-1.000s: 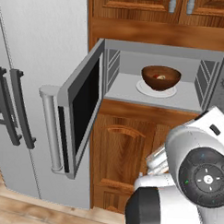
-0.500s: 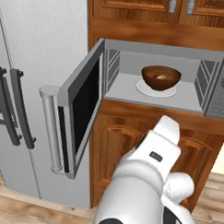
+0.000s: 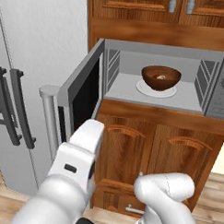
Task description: Place the bowl containing the bell pepper and mushroom in the microwave. Close the microwave door and press the start button to microwave the meal.
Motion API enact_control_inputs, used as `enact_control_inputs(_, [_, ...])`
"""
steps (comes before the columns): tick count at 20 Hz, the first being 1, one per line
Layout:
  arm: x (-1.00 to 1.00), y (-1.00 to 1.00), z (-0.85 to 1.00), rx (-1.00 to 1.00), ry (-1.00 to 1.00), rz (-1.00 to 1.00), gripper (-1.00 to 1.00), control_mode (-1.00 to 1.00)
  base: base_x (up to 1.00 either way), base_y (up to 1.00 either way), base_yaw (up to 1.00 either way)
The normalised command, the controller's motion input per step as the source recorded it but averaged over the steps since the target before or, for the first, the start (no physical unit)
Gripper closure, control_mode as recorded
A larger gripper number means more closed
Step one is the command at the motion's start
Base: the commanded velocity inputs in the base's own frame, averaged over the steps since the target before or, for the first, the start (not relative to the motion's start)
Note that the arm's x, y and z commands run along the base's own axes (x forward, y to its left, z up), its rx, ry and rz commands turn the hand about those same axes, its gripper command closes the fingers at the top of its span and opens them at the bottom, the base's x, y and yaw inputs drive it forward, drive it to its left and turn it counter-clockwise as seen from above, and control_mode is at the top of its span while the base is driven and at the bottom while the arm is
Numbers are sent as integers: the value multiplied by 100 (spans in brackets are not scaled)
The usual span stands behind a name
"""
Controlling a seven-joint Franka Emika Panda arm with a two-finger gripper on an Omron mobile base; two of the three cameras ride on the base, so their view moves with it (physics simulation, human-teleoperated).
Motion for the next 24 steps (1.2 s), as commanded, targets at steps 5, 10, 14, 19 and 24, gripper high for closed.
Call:
enact_control_inputs(5, [47, 86, -9, -22, 0, 0, -100, -100, 0, 0, 0])
enact_control_inputs(10, [62, 75, -11, -21, 0, -1, -100, -100, 0, 0, 0])
enact_control_inputs(14, [72, 49, -15, -17, 0, -5, -100, -100, 0, 0, 0])
enact_control_inputs(19, [67, 46, -32, -16, 0, -5, -100, -100, 0, 0, 0])
enact_control_inputs(24, [59, 56, -36, -15, 0, -7, -100, -100, 0, 0, 0])
